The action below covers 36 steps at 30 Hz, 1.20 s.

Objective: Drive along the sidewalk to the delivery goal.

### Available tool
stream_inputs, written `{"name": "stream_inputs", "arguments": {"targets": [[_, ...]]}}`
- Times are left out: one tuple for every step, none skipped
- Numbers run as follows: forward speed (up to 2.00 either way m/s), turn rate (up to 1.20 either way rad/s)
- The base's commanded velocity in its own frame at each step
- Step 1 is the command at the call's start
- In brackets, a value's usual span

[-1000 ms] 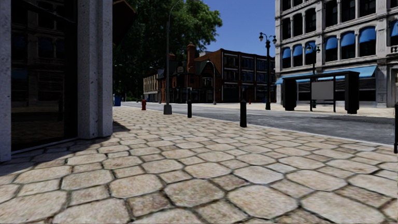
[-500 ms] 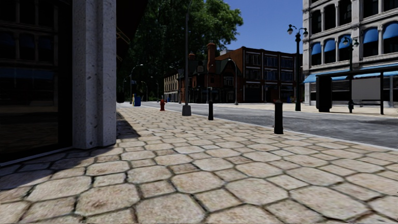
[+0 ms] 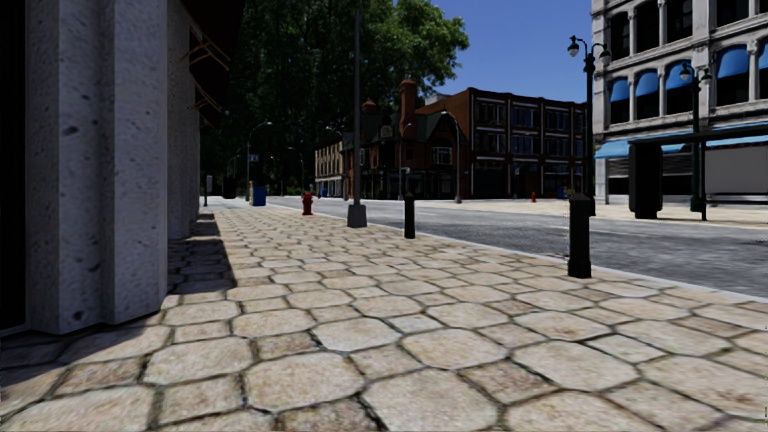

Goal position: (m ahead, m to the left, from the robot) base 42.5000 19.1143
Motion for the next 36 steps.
{"name": "stream_inputs", "arguments": {"targets": [[2.00, 0.16], [2.00, 0.17], [2.00, 0.17], [2.00, 0.17], [2.00, 0.18], [2.00, 0.18], [2.00, 0.19], [2.00, 0.19], [2.00, 0.19], [2.00, 0.19], [2.00, 0.19], [2.00, 0.19], [2.00, 0.19], [2.00, 0.19], [2.00, 0.20], [2.00, 0.21], [2.00, 0.24], [2.00, 0.28], [2.00, 0.28], [2.00, 0.31], [2.00, 0.33], [2.00, 0.34], [2.00, 0.35], [2.00, 0.35], [2.00, 0.35], [2.00, 0.35], [2.00, 0.35], [2.00, 0.35], [2.00, 0.35], [2.00, 0.35], [2.00, 0.35], [2.00, 0.35], [2.00, 0.35], [2.00, 0.35], [2.00, 0.35], [2.00, 0.35]]}}
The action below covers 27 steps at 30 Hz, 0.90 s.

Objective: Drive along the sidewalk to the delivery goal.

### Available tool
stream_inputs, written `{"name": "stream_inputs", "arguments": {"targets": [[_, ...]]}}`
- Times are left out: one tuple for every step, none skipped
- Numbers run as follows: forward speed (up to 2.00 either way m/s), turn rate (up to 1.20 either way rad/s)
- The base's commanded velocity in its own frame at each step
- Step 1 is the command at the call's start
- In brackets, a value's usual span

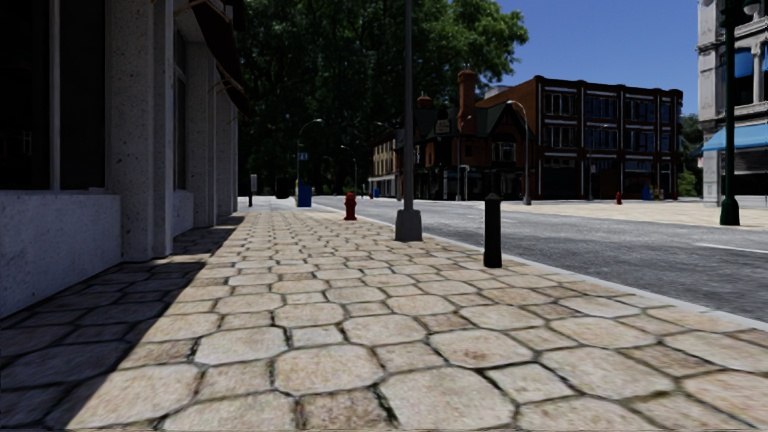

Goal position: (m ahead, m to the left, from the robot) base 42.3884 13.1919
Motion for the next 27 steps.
{"name": "stream_inputs", "arguments": {"targets": [[2.00, 0.35], [2.00, 0.35], [2.00, 0.35], [2.00, 0.35], [2.00, 0.35], [2.00, 0.35], [2.00, 0.35], [2.00, 0.35], [2.00, 0.35], [2.00, 0.35], [2.00, 0.35], [2.00, 0.35], [2.00, 0.35], [2.00, 0.35], [2.00, 0.35], [2.00, 0.35], [2.00, 0.35], [2.00, 0.35], [2.00, 0.35], [2.00, 0.35], [2.00, 0.35], [2.00, 0.35], [2.00, 0.35], [2.00, 0.35], [2.00, 0.35], [2.00, 0.35], [2.00, 0.35]]}}
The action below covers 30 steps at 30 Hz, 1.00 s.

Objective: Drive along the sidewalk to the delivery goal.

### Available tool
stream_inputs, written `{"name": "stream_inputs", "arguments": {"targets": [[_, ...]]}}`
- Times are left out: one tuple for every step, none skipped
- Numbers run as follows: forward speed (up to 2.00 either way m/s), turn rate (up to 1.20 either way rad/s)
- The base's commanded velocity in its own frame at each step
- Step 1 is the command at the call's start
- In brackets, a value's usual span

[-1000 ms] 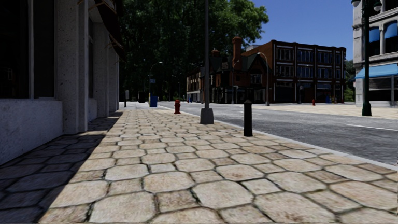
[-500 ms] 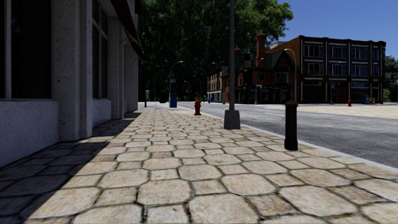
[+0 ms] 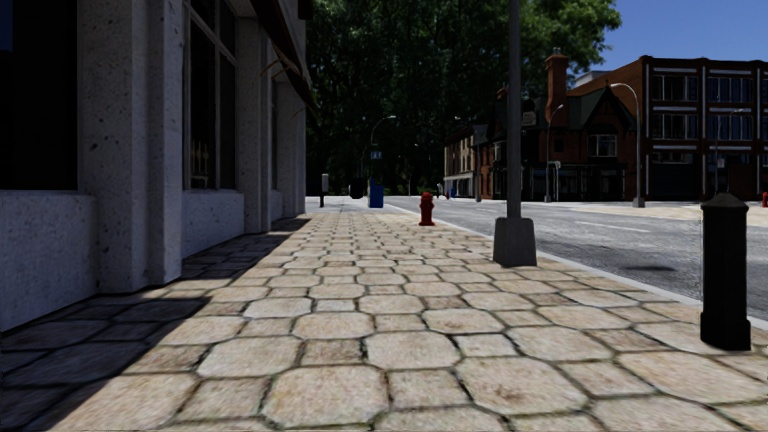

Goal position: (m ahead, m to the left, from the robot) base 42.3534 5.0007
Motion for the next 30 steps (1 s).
{"name": "stream_inputs", "arguments": {"targets": [[2.00, 0.35], [2.00, 0.35], [2.00, 0.35], [2.00, 0.35], [2.00, 0.35], [2.00, 0.35], [2.00, 0.35], [2.00, 0.35], [2.00, 0.35], [2.00, 0.35], [2.00, 0.35], [2.00, 0.35], [2.00, 0.32], [2.00, 0.19], [2.00, 0.00], [2.00, 0.00], [2.00, 0.00], [2.00, 0.00], [2.00, 0.00], [2.00, 0.00], [2.00, 0.00], [2.00, 0.00], [2.00, 0.00], [2.00, 0.00], [2.00, 0.00], [2.00, 0.00], [2.00, 0.00], [2.00, 0.00], [2.00, 0.00], [2.00, 0.00]]}}
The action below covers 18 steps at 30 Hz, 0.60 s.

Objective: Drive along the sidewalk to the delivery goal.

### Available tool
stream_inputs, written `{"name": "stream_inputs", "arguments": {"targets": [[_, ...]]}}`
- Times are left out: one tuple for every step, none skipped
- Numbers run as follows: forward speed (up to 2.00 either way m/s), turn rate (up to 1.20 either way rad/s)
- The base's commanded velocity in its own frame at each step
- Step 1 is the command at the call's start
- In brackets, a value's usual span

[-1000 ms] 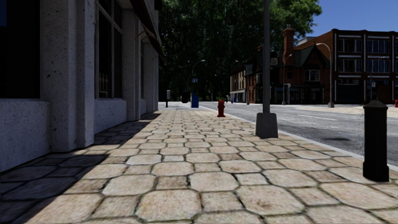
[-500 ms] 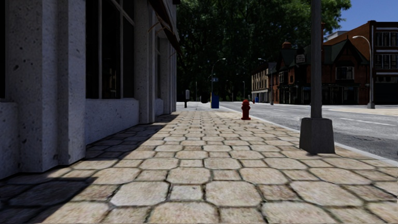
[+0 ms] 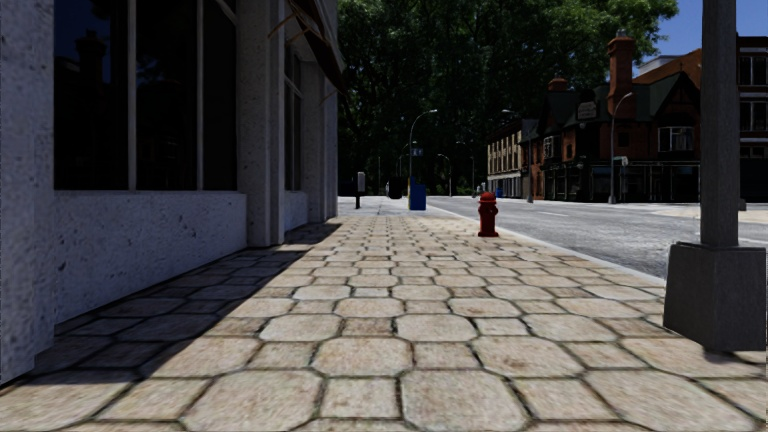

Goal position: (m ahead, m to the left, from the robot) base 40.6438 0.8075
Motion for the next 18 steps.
{"name": "stream_inputs", "arguments": {"targets": [[2.00, 0.00], [2.00, 0.00], [2.00, 0.00], [2.00, 0.00], [2.00, 0.00], [2.00, 0.00], [2.00, 0.00], [2.00, 0.00], [2.00, 0.00], [2.00, 0.00], [2.00, 0.00], [2.00, 0.00], [2.00, 0.00], [2.00, 0.00], [2.00, 0.00], [2.00, 0.00], [2.00, 0.00], [2.00, 0.00]]}}
